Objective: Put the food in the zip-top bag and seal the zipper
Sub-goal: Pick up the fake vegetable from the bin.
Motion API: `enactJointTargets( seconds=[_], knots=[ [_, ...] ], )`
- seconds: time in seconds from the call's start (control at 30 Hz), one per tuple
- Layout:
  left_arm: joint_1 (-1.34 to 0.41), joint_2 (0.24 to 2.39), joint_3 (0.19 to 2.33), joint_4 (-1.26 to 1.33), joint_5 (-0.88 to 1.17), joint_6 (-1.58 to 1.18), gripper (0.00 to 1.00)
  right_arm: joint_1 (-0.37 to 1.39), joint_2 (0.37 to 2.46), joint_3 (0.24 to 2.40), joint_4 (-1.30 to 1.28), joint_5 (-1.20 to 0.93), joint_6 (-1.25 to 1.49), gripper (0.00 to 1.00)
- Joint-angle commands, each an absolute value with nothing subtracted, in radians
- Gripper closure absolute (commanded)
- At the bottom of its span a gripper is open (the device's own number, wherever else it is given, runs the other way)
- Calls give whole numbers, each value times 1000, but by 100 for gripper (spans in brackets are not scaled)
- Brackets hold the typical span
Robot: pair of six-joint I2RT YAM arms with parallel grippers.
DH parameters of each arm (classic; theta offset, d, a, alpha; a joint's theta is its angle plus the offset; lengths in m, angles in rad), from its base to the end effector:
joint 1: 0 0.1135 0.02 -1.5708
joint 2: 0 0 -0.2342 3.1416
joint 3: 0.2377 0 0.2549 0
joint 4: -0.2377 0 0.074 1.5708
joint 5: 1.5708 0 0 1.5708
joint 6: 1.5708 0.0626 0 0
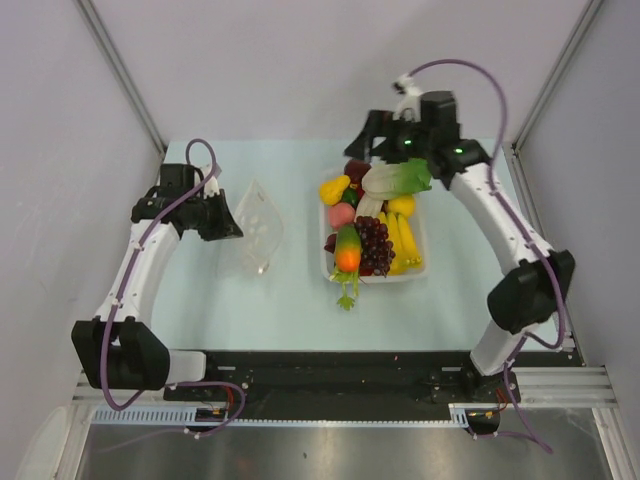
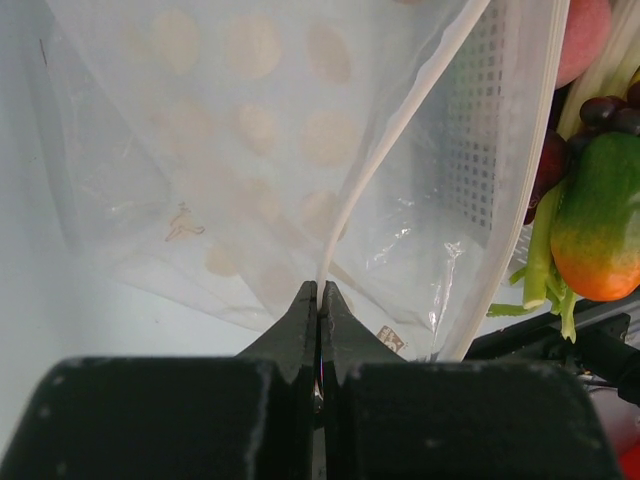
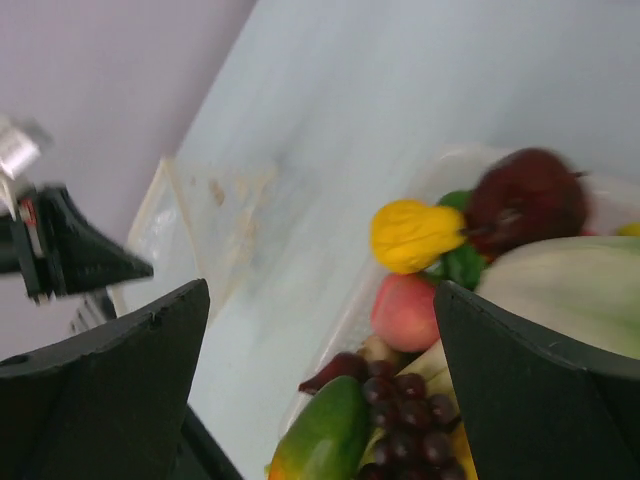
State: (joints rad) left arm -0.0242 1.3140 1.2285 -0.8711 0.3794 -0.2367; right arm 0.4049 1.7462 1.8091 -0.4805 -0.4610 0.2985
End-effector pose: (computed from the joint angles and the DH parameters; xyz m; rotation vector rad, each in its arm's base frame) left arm 0.2880 -0.0302 0.2707 -0.1147 2.5235 -0.5841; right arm 0.3780 0.1923 0.3668 -0.4182 2.0148 0.9039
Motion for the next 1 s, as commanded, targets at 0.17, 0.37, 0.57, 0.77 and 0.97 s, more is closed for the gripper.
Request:
enactJointTargets(
  seconds=[0.17,0.37,0.57,0.77,0.97],
  knots=[
    [-31,1315,1281,-850,400,-250,100,-21,1558,1574,-411,-420,709,0],
    [-32,1322,1290,-856,394,-245,100,-98,1675,1546,-428,-546,739,0],
    [-32,1319,1292,-857,388,-241,100,-107,1795,1542,-423,-594,773,0],
    [-32,1322,1284,-856,385,-239,100,-66,1873,1554,-374,-630,779,1],
    [-32,1330,1290,-861,390,-236,100,-35,1957,1588,-334,-670,750,0]
  ],
)
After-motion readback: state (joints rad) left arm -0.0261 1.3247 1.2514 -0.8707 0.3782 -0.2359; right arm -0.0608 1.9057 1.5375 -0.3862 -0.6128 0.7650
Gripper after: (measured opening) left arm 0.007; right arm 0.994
